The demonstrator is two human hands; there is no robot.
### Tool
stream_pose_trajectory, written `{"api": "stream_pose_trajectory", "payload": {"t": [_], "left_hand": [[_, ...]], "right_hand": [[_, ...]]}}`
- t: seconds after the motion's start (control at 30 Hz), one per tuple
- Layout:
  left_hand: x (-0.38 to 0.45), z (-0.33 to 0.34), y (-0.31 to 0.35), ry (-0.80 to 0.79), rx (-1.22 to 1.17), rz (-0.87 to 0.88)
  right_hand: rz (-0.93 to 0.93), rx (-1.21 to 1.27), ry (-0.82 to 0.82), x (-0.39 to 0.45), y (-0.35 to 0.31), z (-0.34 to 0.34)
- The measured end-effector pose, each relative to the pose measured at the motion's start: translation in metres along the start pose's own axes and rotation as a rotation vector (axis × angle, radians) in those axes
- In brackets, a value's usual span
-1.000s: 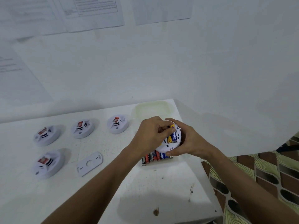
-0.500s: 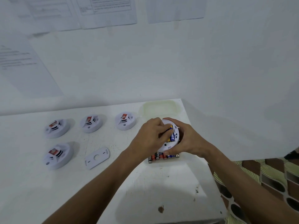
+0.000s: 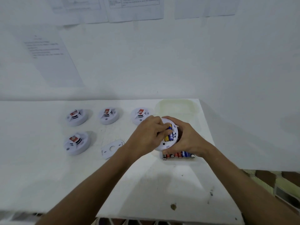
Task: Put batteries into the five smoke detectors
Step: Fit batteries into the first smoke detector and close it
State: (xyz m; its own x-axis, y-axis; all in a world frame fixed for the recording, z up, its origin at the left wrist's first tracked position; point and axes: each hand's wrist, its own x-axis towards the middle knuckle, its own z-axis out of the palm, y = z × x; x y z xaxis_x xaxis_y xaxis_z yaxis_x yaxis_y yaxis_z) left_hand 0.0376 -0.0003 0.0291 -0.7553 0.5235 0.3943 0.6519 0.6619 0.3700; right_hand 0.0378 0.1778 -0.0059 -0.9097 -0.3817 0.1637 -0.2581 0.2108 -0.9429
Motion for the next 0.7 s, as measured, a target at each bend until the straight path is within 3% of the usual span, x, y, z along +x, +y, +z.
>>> {"api": "stream_pose_trajectory", "payload": {"t": [0.13, 0.23, 0.43, 0.6, 0.7], "left_hand": [[-0.012, 0.0, -0.003, 0.013, -0.008, 0.063], [-0.014, -0.005, -0.007, 0.016, -0.055, 0.008], [-0.02, -0.02, -0.021, 0.016, -0.154, -0.179], [-0.041, -0.04, -0.062, 0.149, -0.086, -0.383], [-0.068, -0.049, -0.092, 0.075, -0.013, -0.5]], "right_hand": [[-0.029, 0.01, -0.017, 0.006, -0.003, 0.002], [-0.024, 0.039, -0.021, 0.012, -0.005, 0.002], [0.013, 0.065, -0.05, 0.021, -0.002, 0.013], [0.039, 0.08, -0.098, 0.03, -0.001, 0.024], [0.053, 0.098, -0.132, 0.037, -0.002, 0.03]]}}
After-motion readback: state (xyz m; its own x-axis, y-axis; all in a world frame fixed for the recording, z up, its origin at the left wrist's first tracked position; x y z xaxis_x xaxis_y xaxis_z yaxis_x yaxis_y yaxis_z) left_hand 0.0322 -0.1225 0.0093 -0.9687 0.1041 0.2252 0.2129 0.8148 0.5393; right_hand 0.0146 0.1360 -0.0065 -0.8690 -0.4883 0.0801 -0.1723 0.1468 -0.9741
